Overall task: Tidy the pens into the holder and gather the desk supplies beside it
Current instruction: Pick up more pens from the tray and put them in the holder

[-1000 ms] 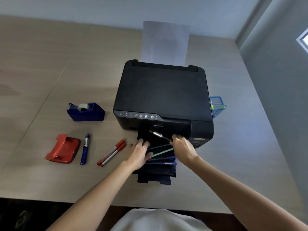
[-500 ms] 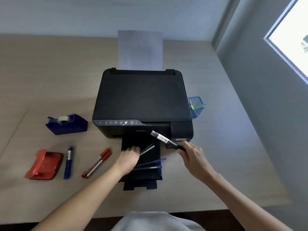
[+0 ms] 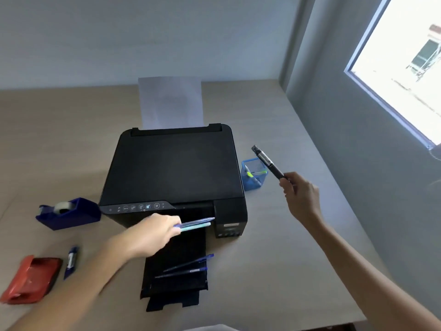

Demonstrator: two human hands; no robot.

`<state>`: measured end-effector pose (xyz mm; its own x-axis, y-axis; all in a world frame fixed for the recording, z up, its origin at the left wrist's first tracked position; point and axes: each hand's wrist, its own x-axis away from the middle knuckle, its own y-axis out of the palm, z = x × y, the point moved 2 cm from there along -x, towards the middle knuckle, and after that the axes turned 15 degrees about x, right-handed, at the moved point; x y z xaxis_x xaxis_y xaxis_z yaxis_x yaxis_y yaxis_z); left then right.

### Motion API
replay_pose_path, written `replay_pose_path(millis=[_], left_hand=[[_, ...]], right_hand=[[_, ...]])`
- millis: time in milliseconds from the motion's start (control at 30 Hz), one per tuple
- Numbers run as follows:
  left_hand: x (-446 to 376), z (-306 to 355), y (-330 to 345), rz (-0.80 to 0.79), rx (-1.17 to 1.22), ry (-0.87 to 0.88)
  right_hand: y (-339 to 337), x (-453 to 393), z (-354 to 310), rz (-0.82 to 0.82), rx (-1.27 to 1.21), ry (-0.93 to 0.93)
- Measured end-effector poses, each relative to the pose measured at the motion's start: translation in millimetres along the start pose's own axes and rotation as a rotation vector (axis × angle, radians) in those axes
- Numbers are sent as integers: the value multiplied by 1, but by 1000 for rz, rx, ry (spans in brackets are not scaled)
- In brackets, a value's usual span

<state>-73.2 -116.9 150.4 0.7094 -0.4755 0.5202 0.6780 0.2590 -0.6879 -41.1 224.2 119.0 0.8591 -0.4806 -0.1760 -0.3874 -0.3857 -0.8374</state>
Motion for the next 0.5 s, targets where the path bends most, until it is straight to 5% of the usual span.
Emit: replay_pose_path(millis=[167, 500], left_hand=[[-29, 92, -71, 197, 28, 219], [-247, 163, -45, 284, -106, 184]], right_hand=[[9, -58, 30, 2, 77, 39], [53, -121, 32, -137, 98, -72]])
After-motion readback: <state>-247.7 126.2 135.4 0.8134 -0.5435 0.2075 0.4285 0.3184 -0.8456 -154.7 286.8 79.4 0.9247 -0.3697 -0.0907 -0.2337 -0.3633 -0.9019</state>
